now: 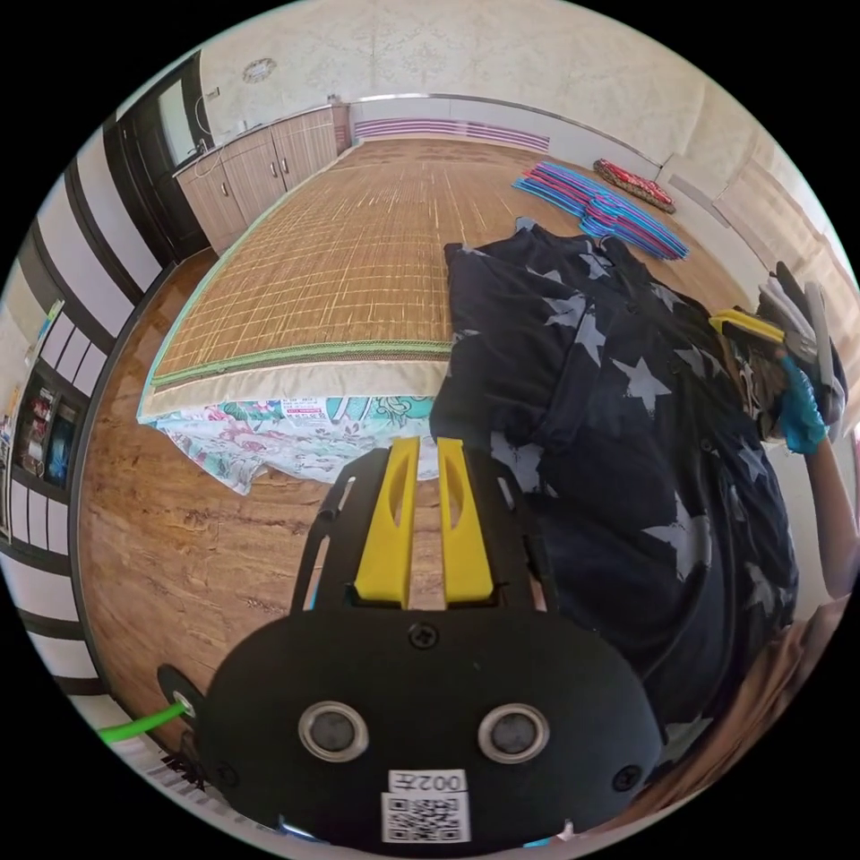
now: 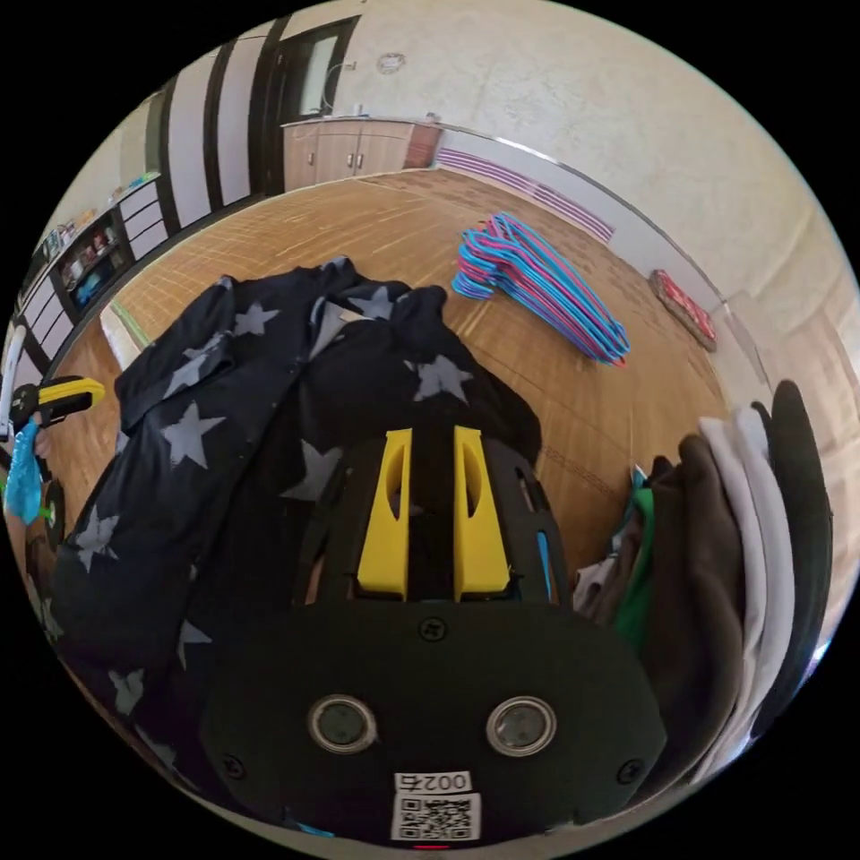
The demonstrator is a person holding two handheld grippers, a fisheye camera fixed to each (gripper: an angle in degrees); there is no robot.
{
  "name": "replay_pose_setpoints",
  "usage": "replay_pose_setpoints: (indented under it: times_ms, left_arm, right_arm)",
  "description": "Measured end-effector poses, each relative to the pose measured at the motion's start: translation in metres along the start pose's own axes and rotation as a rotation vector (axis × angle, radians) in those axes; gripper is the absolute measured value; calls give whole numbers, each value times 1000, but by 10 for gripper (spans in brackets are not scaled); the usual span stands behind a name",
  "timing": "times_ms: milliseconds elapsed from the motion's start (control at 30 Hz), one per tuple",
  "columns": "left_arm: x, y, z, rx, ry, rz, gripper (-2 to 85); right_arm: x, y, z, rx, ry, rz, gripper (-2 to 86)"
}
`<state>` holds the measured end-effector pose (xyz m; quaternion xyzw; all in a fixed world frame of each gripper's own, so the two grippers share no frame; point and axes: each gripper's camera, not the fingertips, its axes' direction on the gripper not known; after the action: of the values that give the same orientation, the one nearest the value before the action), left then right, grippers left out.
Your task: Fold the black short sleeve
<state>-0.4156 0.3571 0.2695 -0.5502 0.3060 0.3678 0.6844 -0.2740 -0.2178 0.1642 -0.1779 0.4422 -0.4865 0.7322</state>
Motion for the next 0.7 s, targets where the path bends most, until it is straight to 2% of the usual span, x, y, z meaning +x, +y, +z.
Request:
replay_pose_setpoints:
  times_ms: [133,367,500,700]
  left_arm:
    - [30,-18,-13,14,4,47,-5]
    - [91,-58,-29,45,36,153,-5]
    - [124,-80,-33,58,67,211,-6]
    - [185,-122,-35,76,138,327,-6]
  right_arm:
    - [30,29,14,-65,59,139,95]
    - [55,53,31,-82,-42,261,88]
    - [63,58,34,-75,-113,267,57]
    - [62,68,29,-32,-69,233,18]
